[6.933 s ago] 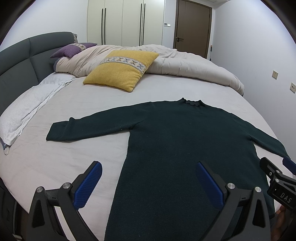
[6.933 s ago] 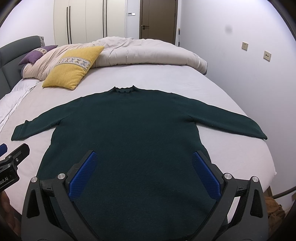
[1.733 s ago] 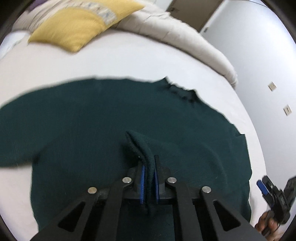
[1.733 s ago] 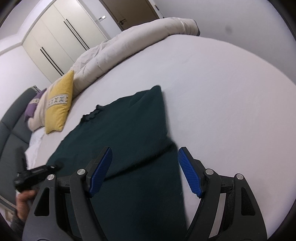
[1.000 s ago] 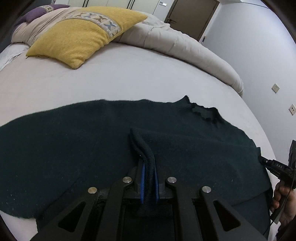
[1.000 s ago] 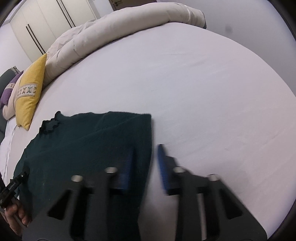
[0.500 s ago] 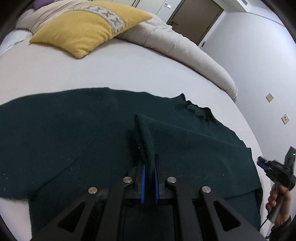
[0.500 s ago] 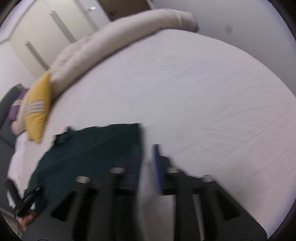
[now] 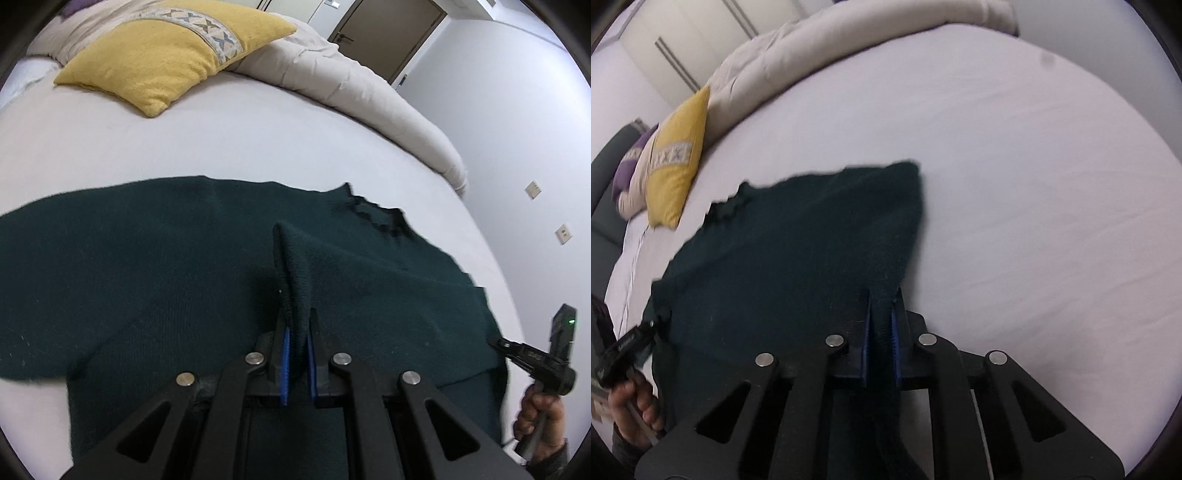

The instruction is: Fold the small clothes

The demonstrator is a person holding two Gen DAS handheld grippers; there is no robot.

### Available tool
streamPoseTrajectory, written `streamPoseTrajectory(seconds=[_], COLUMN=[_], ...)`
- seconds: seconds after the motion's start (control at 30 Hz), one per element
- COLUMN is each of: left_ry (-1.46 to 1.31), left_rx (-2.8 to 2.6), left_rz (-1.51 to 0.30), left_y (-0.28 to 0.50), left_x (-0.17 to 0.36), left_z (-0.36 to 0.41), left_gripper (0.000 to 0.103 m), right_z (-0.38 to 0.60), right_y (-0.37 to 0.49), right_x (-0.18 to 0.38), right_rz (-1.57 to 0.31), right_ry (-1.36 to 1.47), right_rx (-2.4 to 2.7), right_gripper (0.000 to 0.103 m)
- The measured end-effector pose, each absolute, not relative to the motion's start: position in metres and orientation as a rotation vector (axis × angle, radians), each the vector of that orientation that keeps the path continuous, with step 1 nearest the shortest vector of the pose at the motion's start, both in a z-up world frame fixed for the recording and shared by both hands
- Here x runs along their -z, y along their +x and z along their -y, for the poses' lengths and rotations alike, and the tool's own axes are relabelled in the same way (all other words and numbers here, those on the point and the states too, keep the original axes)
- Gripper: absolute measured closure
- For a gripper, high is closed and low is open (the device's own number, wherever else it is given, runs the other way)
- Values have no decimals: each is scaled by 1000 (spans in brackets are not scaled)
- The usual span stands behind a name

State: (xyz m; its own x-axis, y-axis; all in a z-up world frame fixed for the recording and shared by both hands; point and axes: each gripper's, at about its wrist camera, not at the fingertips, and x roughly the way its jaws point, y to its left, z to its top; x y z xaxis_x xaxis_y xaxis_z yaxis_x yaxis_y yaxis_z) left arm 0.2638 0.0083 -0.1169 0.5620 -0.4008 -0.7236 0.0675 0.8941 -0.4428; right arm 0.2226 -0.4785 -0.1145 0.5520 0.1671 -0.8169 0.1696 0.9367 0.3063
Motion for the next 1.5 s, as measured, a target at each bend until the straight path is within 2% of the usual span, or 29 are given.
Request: streamPoseTrajectory(seconds=[0.13, 0.27, 0.47, 0.57, 0.63, 0.77, 0.83, 0.9, 0.97, 1.0, 1.13, 1.17, 1.23, 1.27, 1.3, 1.33, 1.4, 1.5], left_ry=[-347, -368, -397, -393, -378, -402, -421, -430, -471, -490, -548, -566, -598, -619, -628, -637, -672, -725], left_rx=[299, 268, 299, 302, 296, 292, 294, 307, 323, 322, 254, 232, 147, 87, 42, -25, -187, -390], left_rz=[-913, -967, -933, -939, -951, -941, -942, -944, -956, -955, -864, -839, -797, -774, -762, -751, -727, -705], left_y=[262, 280, 282, 284, 283, 279, 278, 278, 277, 275, 247, 237, 214, 200, 191, 180, 156, 129], left_x=[109, 146, 135, 136, 141, 145, 146, 147, 146, 143, 119, 115, 108, 106, 105, 105, 108, 117], left_z=[6, 2, -8, -14, -12, -13, -14, -17, -25, -33, -83, -102, -151, -183, -205, -234, -299, -372], left_gripper=[95, 94, 95, 93, 89, 89, 89, 88, 88, 83, 49, 47, 46, 46, 45, 42, 39, 37], right_z=[490, 503, 516, 515, 512, 476, 461, 465, 480, 483, 476, 470, 458, 455, 446, 436, 412, 381], right_y=[220, 207, 199, 193, 182, 177, 182, 188, 180, 178, 162, 155, 142, 134, 126, 118, 107, 103], right_x=[108, 141, 142, 127, 104, 78, 86, 119, 133, 131, 102, 89, 65, 53, 43, 33, 11, -5], right_rz=[-975, -989, -951, -960, -915, -861, -884, -972, -889, -887, -858, -822, -741, -698, -653, -599, -497, -508], right_ry=[395, 455, 473, 454, 393, 295, 262, 280, 354, 377, 323, 312, 277, 260, 253, 251, 213, 158], right_rx=[8, 6, -10, 30, 112, 55, 32, 57, -3, -7, 86, 90, 88, 88, 82, 71, 49, -19], right_gripper=[98, 98, 96, 93, 93, 93, 91, 91, 91, 91, 87, 87, 74, 46, 13, 7, 5, 5])
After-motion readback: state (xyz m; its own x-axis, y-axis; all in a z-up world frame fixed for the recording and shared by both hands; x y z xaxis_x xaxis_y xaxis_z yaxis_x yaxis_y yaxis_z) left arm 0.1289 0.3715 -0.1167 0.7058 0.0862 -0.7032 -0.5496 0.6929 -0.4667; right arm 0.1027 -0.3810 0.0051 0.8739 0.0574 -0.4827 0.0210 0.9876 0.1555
